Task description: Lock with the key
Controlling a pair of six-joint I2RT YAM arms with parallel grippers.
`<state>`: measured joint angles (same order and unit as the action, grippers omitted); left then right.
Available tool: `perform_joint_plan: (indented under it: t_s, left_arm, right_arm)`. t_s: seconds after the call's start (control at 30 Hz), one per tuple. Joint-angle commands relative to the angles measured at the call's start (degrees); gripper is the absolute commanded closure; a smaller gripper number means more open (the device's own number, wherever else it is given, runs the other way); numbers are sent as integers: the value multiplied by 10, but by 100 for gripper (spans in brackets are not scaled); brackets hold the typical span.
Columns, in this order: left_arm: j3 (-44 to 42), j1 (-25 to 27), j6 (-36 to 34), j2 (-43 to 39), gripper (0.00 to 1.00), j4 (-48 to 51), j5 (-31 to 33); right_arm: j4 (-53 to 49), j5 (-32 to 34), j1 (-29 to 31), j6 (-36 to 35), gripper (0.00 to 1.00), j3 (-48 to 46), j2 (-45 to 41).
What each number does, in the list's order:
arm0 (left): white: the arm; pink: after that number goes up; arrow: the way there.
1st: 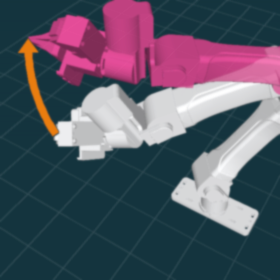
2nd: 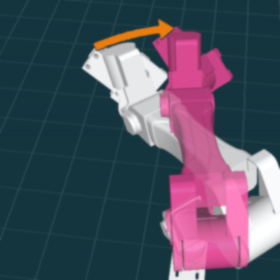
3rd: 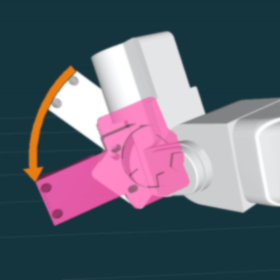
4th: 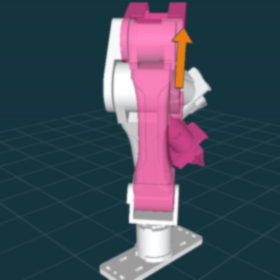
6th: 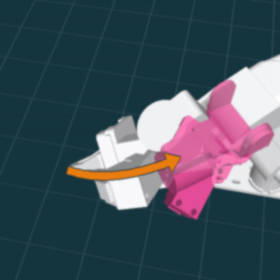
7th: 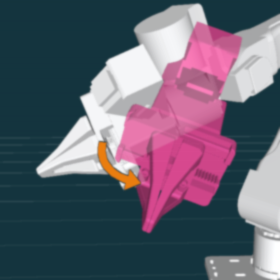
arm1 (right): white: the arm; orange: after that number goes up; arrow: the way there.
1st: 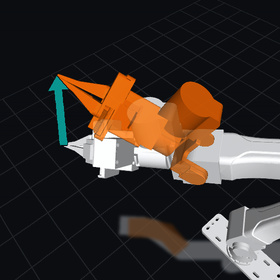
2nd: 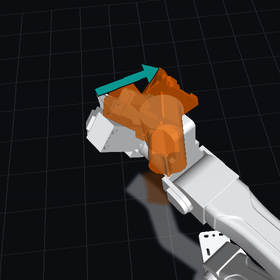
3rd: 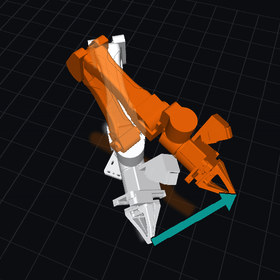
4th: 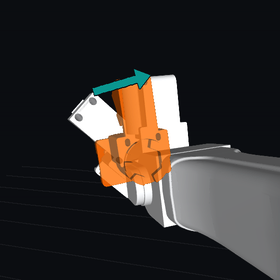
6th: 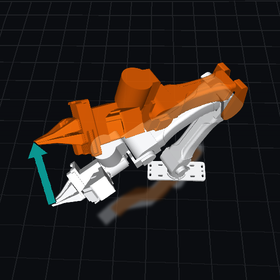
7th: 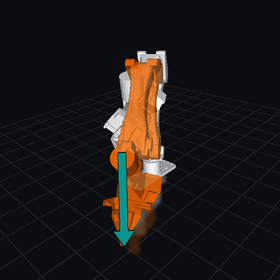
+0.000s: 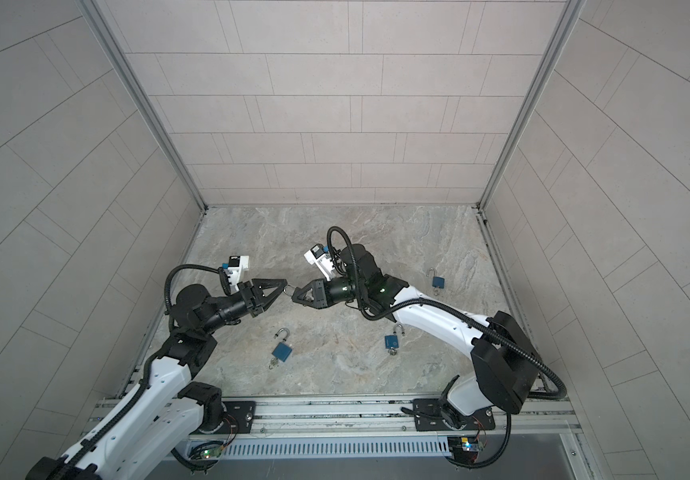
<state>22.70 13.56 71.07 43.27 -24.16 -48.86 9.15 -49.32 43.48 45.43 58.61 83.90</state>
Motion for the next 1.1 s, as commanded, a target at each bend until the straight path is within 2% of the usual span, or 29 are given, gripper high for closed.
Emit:
perform_joint_plan:
  t_s: [0.0, 0.33, 0.67, 1.07]
  left_arm:
    - [15, 0, 3, 1, 67, -28, -16]
    - [16, 0, 3, 2, 79, -24, -15]
    - [20, 1, -5, 5, 87, -19, -18]
    - [19, 2, -44, 8, 96, 10, -9]
  right_arm:
    - [19, -7, 4, -3, 100, 20, 2]
    - [21, -7, 5, -3, 100, 23, 5]
    - [27, -8, 6, 3, 100, 23, 4]
    - [28, -24, 7, 23, 100, 28, -18]
